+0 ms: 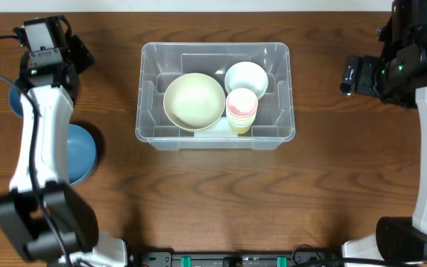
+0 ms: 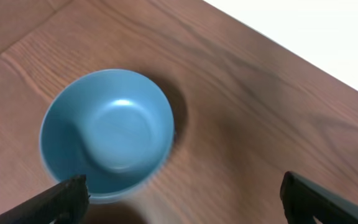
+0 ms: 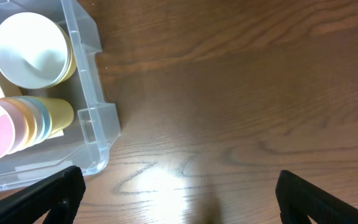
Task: Pack container
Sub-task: 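Move the left gripper to the far blue bowl and grasp its rim, then lift the blue bowl and carry it over the container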
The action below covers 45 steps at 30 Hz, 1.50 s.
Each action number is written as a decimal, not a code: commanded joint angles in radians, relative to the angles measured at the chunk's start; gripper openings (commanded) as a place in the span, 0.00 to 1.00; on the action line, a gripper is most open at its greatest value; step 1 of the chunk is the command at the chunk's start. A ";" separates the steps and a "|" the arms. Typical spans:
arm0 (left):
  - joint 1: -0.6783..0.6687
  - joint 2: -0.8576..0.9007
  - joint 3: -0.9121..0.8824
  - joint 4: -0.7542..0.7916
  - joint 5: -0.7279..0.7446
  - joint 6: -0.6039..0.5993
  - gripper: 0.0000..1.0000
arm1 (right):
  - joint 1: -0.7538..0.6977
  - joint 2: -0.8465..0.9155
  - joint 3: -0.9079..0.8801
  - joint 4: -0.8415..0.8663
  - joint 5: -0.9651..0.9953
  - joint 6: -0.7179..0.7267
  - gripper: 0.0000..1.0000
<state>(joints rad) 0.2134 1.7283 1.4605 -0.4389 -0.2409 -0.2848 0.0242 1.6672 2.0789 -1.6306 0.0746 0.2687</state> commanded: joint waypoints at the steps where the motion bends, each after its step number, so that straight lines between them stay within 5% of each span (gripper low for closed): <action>1: 0.029 0.102 0.015 0.071 -0.023 0.085 0.98 | -0.005 -0.012 -0.001 0.000 -0.003 -0.012 0.99; 13: 0.057 0.335 0.015 0.223 -0.023 0.135 0.98 | -0.005 -0.012 -0.001 0.000 -0.002 -0.012 0.99; 25: 0.056 0.416 0.015 0.190 -0.023 0.134 0.06 | -0.005 -0.012 -0.001 0.000 -0.003 -0.012 0.99; 41: 0.024 0.091 0.016 0.085 -0.016 0.080 0.06 | -0.005 -0.012 -0.001 0.000 -0.002 -0.012 0.99; 45: -0.017 -0.043 0.016 0.047 0.127 0.080 0.06 | -0.005 -0.012 -0.001 0.000 -0.002 -0.012 0.99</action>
<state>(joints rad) 0.2279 1.7664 1.4658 -0.3737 -0.2115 -0.1867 0.0242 1.6672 2.0789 -1.6306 0.0746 0.2687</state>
